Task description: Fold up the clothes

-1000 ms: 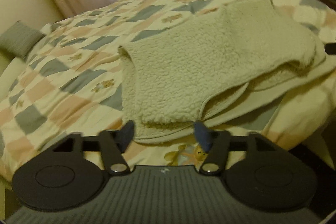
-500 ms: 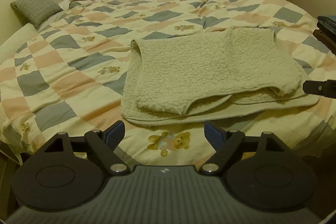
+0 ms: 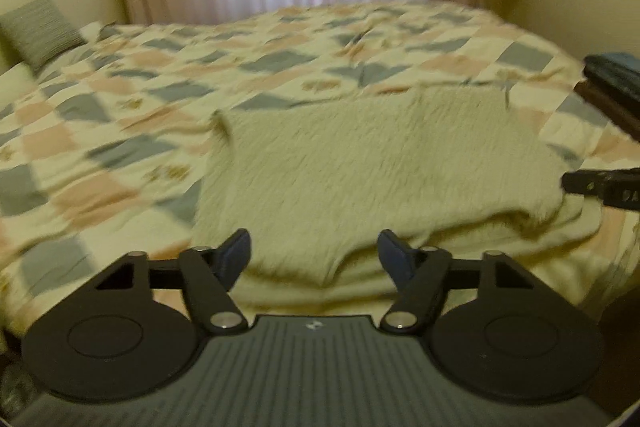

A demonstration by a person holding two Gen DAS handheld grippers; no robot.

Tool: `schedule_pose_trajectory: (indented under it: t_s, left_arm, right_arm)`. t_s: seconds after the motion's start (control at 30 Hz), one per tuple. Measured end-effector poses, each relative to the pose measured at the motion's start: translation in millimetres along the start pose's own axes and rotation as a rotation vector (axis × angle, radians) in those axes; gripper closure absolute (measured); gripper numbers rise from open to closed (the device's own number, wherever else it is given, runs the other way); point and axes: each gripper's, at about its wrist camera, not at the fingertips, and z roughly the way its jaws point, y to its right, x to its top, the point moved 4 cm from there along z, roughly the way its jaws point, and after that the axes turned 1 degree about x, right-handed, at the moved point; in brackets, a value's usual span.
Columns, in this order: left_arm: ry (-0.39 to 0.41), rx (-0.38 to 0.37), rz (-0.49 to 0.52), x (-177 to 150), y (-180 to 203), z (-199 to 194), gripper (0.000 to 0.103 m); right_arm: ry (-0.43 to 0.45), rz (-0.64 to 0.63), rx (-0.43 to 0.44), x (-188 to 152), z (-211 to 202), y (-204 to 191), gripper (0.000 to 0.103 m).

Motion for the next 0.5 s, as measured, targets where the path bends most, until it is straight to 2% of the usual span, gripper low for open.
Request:
schedule_pose_trajectory:
  t_s: [0.03,0.13,0.2,0.23,0.27,0.3,0.37,0.4,0.43,0.5]
  left_arm:
    - [0.009,-0.02,-0.001,2.1,-1.2,10.9,0.047]
    - [0.024,-0.049,-0.012,3.7,-6.7,47.5,0.051]
    - [-0.063,-0.017,-0.003,-8.9,-12.1,82.2,0.053]
    - [-0.109,-0.022,-0.011,-17.7,-16.0,93.3,0.052]
    - [-0.154,-0.027,-0.019,-26.5,-20.0,104.1,0.052]
    - [-0.152,-0.061,-0.039,-26.1,-25.8,101.5,0.053]
    - [-0.148,-0.125,-0.076,-18.4,-40.3,95.7,0.053]
    - [-0.133,-0.132,-0.1,-6.0,-53.3,96.2,0.053]
    - [-0.117,-0.139,-0.124,6.5,-66.3,96.7,0.053]
    - [-0.069,-0.113,-0.125,33.0,-91.9,109.0,0.053]
  right_arm:
    - [-0.002,-0.017,0.01,0.1,8.2,-0.6,0.075]
    - [-0.019,-0.068,0.034,-4.2,33.1,-0.4,0.075]
    - [-0.094,-0.08,0.001,-16.6,54.2,9.6,0.076]
    - [-0.123,-0.074,0.012,-22.1,60.4,15.5,0.081]
    - [-0.133,-0.05,0.048,-23.2,60.0,21.5,0.081]
    - [-0.138,-0.02,0.085,-21.9,57.3,27.4,0.081]
    - [-0.122,0.022,0.145,-9.3,52.1,40.5,0.078]
    - [-0.099,0.034,0.159,1.3,50.6,48.6,0.072]
    - [-0.068,0.019,0.146,13.8,51.5,57.7,0.065]
    - [0.0,-0.063,0.067,40.7,59.4,76.7,0.065]
